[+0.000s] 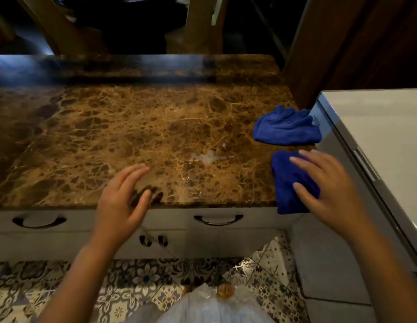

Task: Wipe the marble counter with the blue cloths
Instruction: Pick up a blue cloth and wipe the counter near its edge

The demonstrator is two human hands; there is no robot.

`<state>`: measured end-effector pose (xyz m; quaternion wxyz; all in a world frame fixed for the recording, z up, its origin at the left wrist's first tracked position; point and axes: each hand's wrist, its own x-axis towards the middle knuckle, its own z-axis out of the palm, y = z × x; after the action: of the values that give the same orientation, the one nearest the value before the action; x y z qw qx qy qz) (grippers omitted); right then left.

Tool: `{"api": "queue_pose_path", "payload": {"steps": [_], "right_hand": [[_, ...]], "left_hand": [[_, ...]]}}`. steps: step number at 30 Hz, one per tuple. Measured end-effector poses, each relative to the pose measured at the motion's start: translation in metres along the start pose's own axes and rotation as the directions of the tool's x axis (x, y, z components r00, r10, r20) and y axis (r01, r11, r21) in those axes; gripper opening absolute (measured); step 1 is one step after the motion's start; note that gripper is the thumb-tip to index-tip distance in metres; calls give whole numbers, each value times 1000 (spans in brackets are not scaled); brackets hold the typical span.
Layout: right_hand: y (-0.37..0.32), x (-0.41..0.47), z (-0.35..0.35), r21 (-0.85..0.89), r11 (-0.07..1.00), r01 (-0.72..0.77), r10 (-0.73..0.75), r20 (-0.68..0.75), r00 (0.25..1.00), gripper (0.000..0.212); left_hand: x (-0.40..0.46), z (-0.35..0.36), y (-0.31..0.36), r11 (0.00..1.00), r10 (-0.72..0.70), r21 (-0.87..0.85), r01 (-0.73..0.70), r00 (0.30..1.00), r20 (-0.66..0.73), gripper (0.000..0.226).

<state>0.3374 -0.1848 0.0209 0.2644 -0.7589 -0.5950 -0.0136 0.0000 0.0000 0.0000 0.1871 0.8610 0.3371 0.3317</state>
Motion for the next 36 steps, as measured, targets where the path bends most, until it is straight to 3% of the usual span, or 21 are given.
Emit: {"api": "queue_pose_path", "payload": {"steps": [1,4,7,10,13,16,18,23,28,32,36], "right_hand": [[13,5,-3,-76,997,5,2,86,996,56],[43,14,-11,-157,988,13,36,307,951,70],[52,19,-7,-207,977,-60,146,427,893,73],[50,23,1,-194,960,-204,272,447,852,71],[42,23,6,-262,947,-187,289,438,852,71],[35,14,12,-304,945,-122,241,390,889,68],[33,5,19,-303,951,-64,164,319,933,52],[36,-4,30,-150,988,-33,52,123,991,32],[33,-8,38,-42,999,-23,24,6,1000,34],[17,19,16,193,981,-38,60,-109,992,33],[-3,73,-7,287,952,103,-57,-166,985,27]], "left_hand": [[12,2,-10,994,1,107,-4,999,32,50],[45,6,-40,948,-180,299,112,962,208,64],[52,20,-68,882,-323,439,173,899,295,69],[53,26,-79,845,-361,503,185,889,280,76],[50,29,-79,836,-348,520,175,902,254,77],[51,29,-79,840,-342,512,179,907,244,76],[51,29,-80,841,-341,509,181,909,240,75],[52,30,-81,843,-342,504,186,909,237,75],[51,29,-81,852,-335,487,192,915,225,76],[51,30,-81,846,-343,496,194,911,229,74],[51,30,-81,849,-345,492,195,909,235,73]]}}
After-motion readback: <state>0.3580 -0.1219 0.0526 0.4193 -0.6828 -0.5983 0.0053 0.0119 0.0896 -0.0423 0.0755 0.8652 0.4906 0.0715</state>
